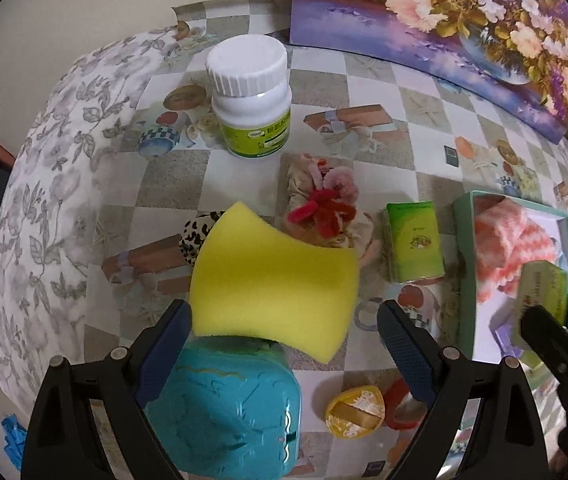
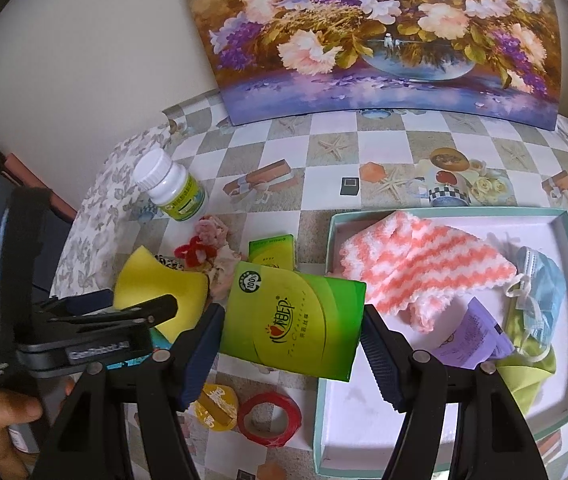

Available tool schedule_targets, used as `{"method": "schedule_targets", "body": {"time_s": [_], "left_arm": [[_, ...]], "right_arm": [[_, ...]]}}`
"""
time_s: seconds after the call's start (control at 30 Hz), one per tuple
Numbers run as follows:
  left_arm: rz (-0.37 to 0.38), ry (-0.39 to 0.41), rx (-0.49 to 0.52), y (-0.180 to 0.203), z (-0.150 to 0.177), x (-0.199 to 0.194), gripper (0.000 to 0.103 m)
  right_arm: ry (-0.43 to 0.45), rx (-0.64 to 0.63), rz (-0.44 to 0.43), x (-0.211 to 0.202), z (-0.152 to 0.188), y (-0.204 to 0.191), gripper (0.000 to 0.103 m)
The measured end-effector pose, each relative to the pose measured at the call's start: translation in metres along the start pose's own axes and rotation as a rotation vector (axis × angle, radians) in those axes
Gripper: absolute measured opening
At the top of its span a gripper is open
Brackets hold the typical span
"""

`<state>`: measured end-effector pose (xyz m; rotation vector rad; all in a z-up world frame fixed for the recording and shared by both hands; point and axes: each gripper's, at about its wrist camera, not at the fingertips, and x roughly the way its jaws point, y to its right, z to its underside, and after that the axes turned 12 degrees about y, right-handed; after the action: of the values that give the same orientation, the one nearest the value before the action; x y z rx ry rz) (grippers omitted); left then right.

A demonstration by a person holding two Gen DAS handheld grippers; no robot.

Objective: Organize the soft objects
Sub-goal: 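Grasp the yellow sponge with the left gripper while the right holds the green box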

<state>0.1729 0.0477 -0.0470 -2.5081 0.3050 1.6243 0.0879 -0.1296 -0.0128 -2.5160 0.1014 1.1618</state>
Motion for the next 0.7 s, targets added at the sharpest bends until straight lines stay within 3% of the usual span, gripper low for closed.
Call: {"method": "schedule_targets", "body": {"time_s": [0.17,0.33,0.7], "left_arm": [[-0.046,0.004,0.002,0.003,-0.007,0.006,0.094],[-0.050,-0.001,-0.100,-0.007,-0.018,0.013,0.094],[-0.112,-0.030,-0.169,-0.017,-0.024,0.025,0.094]], "right_arm": [[0.002,0.009,-0.006,-0.001,-0.001,0.002,0.071],[0.000,0.013,-0.009,-0.001,-0.002,0.003,0.071],[0.003,0.025,-0.013,-0.002,-0.004,0.006,0.071]]}}
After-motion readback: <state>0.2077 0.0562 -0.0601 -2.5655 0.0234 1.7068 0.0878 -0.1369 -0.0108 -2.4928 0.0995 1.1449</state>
